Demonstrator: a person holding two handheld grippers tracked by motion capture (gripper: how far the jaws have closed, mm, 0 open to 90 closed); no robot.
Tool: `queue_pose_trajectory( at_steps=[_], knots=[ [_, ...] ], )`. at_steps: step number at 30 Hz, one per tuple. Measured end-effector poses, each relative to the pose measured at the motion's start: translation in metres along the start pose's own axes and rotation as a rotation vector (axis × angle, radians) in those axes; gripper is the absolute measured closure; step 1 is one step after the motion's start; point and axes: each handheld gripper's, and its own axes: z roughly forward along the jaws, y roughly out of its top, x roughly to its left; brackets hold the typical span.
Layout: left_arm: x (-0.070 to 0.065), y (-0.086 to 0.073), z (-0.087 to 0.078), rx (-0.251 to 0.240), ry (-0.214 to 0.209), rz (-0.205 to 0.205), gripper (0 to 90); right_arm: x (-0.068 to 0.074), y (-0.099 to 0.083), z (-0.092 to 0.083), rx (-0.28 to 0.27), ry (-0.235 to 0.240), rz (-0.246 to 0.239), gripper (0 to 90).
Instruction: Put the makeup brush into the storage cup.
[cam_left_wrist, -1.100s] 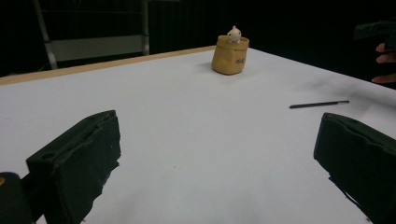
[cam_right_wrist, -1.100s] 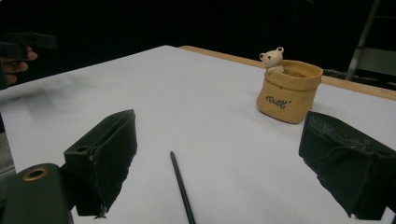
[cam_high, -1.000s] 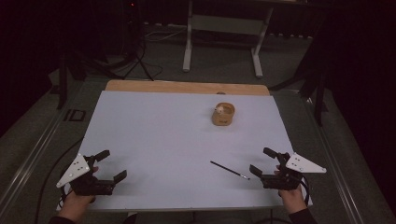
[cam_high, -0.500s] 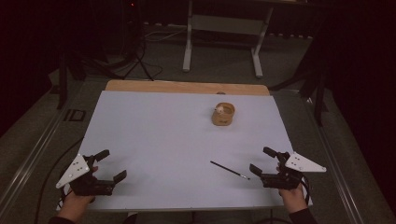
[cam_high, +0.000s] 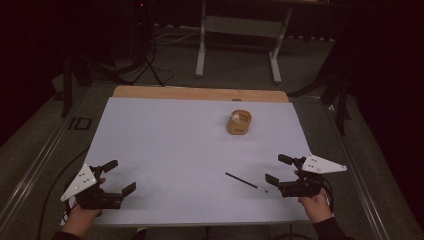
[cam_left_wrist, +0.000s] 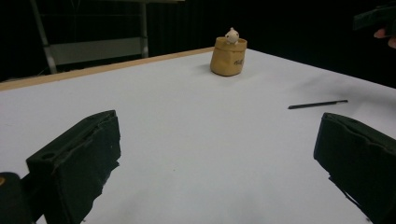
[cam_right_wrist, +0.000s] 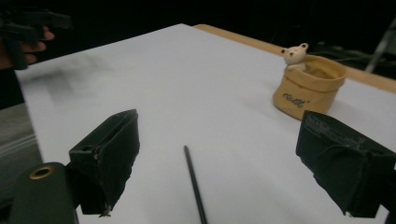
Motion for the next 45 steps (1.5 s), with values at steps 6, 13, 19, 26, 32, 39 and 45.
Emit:
queue_pose_trajectory(
  at_steps=[6,13,19,26,32,39,45],
  knots=[
    [0.000,0.000,0.000,0.001,-0.001,0.001,1.0,-0.004,0.011,0.003,0.037,0.036,0.001,12.1],
    [-0.001,0.000,0.001,0.005,-0.003,0.005,1.0,-0.006,0.017,0.010,0.096,0.018,-0.035,11.0],
    [-0.001,0.001,0.001,0.006,-0.008,0.005,1.0,-0.008,0.018,0.017,0.172,0.070,-0.050,11.0],
    [-0.002,0.001,0.001,0.006,-0.011,0.013,1.0,-0.008,0.021,0.027,0.253,0.104,-0.052,11.0],
    [-0.002,0.001,0.002,0.011,-0.013,0.016,1.0,-0.009,0.024,0.036,0.304,0.113,-0.059,11.1],
    [-0.002,0.001,0.002,0.012,-0.014,0.016,1.0,-0.005,0.023,0.051,0.398,0.158,-0.097,13.0],
    [-0.002,0.001,0.002,0.012,-0.014,0.016,1.0,-0.005,0.016,0.064,0.495,0.174,-0.095,13.5]
  ],
)
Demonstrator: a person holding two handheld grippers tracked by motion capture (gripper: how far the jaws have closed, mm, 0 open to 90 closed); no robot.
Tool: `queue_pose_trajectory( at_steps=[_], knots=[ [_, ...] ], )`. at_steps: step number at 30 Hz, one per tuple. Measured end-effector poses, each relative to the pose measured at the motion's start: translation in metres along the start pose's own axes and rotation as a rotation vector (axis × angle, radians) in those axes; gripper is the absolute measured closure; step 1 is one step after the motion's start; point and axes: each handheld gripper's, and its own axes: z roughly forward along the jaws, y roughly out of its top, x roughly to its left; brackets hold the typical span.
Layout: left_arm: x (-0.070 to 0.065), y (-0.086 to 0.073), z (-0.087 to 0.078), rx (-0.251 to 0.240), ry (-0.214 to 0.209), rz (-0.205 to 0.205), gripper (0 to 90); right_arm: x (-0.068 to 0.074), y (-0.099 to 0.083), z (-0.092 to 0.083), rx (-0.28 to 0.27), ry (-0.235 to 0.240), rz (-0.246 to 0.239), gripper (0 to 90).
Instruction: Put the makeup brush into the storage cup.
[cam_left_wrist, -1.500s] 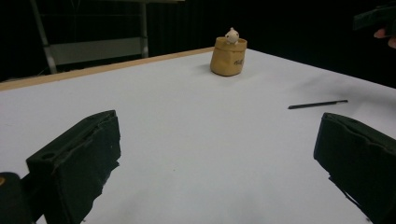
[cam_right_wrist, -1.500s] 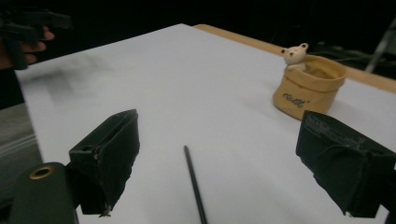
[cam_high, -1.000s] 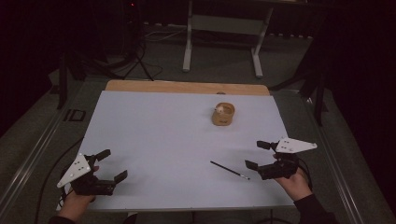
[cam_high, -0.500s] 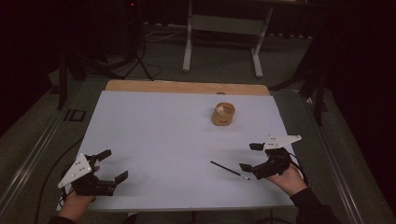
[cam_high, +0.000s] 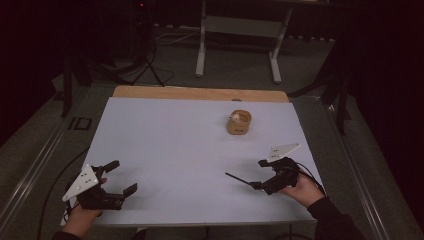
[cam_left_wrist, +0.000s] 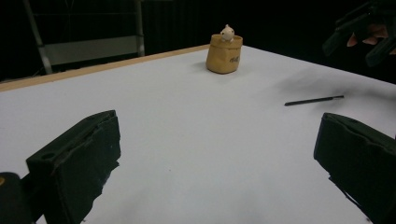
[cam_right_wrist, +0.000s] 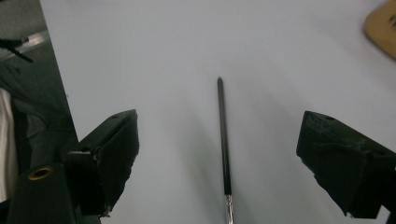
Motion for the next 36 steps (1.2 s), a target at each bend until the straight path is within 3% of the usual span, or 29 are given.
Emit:
queue_pose_trajectory(
  at_steps=[3,6,11,15,24,29,36],
  knots=[
    [0.000,0.000,0.000,0.000,0.000,0.002,1.0,-0.001,-0.001,0.003,0.029,0.002,-0.001,14.9],
    [0.000,0.000,0.000,0.000,-0.001,0.000,1.0,0.000,-0.002,0.005,0.091,0.010,-0.022,24.7],
    [0.000,0.000,0.001,-0.001,-0.001,-0.002,1.0,-0.001,-0.003,0.010,0.166,0.020,-0.015,44.0],
    [0.000,0.000,0.001,0.001,-0.001,-0.001,1.0,-0.001,-0.005,0.014,0.226,0.001,-0.017,51.0],
    [0.000,0.000,0.001,0.003,-0.001,0.002,1.0,-0.002,-0.004,0.022,0.301,0.008,0.003,58.3],
    [0.000,0.000,0.000,0.003,-0.001,0.003,1.0,-0.003,-0.003,0.028,0.353,-0.013,0.007,59.2],
    [0.000,0.000,0.000,0.002,-0.002,0.002,1.0,-0.003,-0.001,0.032,0.397,-0.020,-0.004,69.6]
  ],
)
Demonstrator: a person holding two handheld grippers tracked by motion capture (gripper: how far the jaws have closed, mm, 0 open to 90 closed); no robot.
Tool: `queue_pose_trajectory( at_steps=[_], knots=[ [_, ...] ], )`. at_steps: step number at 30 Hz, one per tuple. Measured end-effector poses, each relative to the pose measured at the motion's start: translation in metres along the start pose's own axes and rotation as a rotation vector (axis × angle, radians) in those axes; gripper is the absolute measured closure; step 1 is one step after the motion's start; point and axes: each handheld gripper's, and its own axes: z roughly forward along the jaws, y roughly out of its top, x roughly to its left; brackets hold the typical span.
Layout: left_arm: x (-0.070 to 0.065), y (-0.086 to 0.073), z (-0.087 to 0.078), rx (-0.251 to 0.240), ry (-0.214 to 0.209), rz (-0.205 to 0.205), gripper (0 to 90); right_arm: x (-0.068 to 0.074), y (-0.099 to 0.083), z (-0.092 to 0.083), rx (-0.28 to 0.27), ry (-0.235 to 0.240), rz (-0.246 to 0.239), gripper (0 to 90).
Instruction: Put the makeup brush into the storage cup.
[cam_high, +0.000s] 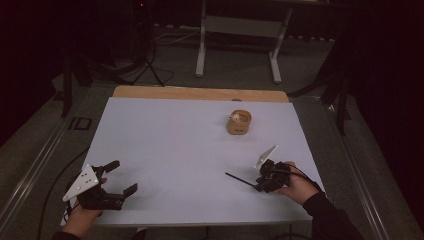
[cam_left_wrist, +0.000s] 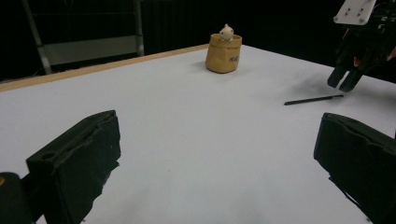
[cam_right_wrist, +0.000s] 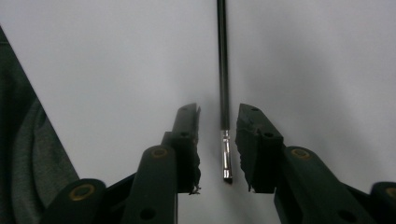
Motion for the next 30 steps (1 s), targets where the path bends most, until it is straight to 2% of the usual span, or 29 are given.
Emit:
queue_pose_trajectory(
  at_steps=[5,10,12,16,20,24,28,30],
  knots=[
    [0.000,0.000,0.000,0.000,0.001,0.003,1.0,-0.001,0.003,0.003,0.024,-0.013,-0.006,72.5],
    [0.000,0.000,0.000,0.001,0.001,0.002,1.0,-0.002,0.005,0.009,0.066,-0.034,0.008,72.6],
    [0.000,0.000,0.000,0.001,0.001,0.004,1.0,-0.003,0.005,0.011,0.079,-0.019,0.017,73.3],
    [0.000,0.000,0.000,0.003,0.001,0.004,1.0,-0.003,0.005,0.015,0.108,-0.028,0.009,77.4],
    [0.000,0.000,0.000,0.003,0.001,0.005,1.0,0.001,0.006,0.020,0.146,-0.052,-0.017,80.1],
    [0.000,0.000,0.000,0.005,0.002,0.006,1.0,0.005,0.008,0.022,0.161,-0.086,-0.050,83.6],
    [0.000,0.000,0.000,0.005,0.001,0.007,1.0,0.007,0.007,0.022,0.155,-0.097,-0.065,85.3],
    [0.000,0.000,0.000,0.006,0.001,0.007,1.0,0.007,0.007,0.021,0.158,-0.097,-0.087,85.9]
  ],
)
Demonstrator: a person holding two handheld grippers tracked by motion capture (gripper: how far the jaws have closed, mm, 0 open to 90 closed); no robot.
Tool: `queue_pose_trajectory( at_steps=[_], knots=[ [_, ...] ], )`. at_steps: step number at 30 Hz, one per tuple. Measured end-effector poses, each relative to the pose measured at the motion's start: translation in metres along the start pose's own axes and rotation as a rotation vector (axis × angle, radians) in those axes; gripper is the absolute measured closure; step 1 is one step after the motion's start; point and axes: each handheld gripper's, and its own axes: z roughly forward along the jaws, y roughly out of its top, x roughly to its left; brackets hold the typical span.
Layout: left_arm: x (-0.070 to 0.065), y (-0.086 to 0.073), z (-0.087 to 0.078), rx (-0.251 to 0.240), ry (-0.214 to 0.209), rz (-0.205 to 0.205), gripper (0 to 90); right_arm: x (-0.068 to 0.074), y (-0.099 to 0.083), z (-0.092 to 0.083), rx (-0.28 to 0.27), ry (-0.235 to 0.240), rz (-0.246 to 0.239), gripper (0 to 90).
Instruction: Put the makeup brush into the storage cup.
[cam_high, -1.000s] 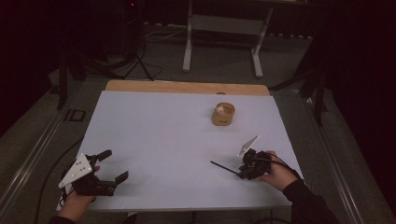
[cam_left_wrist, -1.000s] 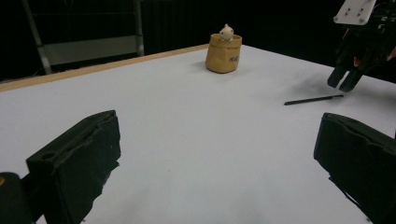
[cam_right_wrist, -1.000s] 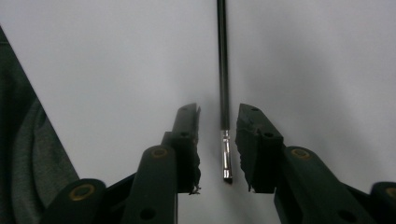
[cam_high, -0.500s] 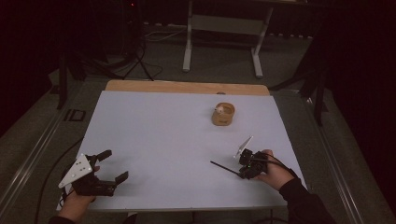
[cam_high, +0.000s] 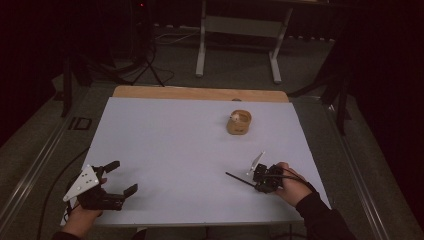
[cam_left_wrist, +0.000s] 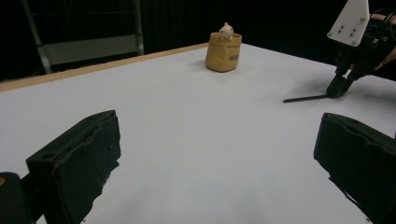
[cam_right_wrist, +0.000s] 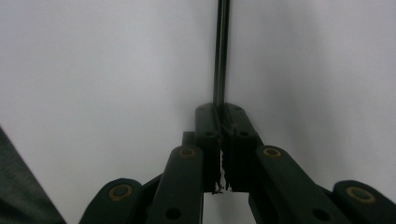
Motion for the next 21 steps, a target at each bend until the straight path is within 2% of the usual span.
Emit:
queue_pose_trajectory(
  at_steps=[4,7,9,12,14,18,21],
  knots=[
    [0.000,0.000,0.000,0.001,-0.003,-0.001,1.0,-0.004,0.000,-0.006,-0.018,0.041,0.017,85.9],
    [0.000,0.000,0.001,0.005,-0.003,0.001,1.0,-0.007,0.001,-0.013,-0.043,0.046,0.018,85.9],
    [0.000,-0.001,0.001,0.010,-0.003,-0.002,1.0,-0.011,0.002,-0.016,-0.045,0.056,0.032,85.9],
    [-0.001,-0.001,0.001,0.012,-0.009,-0.004,1.0,-0.017,0.003,-0.021,-0.071,0.094,0.057,85.9],
    [-0.001,0.000,0.002,0.014,-0.014,-0.006,1.0,-0.019,0.004,-0.024,-0.091,0.103,0.065,85.9],
    [-0.003,0.000,0.004,0.032,-0.035,-0.034,1.0,-0.019,0.009,-0.026,-0.079,0.101,0.048,85.9],
    [-0.006,0.002,0.007,0.060,-0.021,-0.021,1.0,-0.017,0.012,-0.027,-0.076,0.110,0.034,85.9]
  ],
)
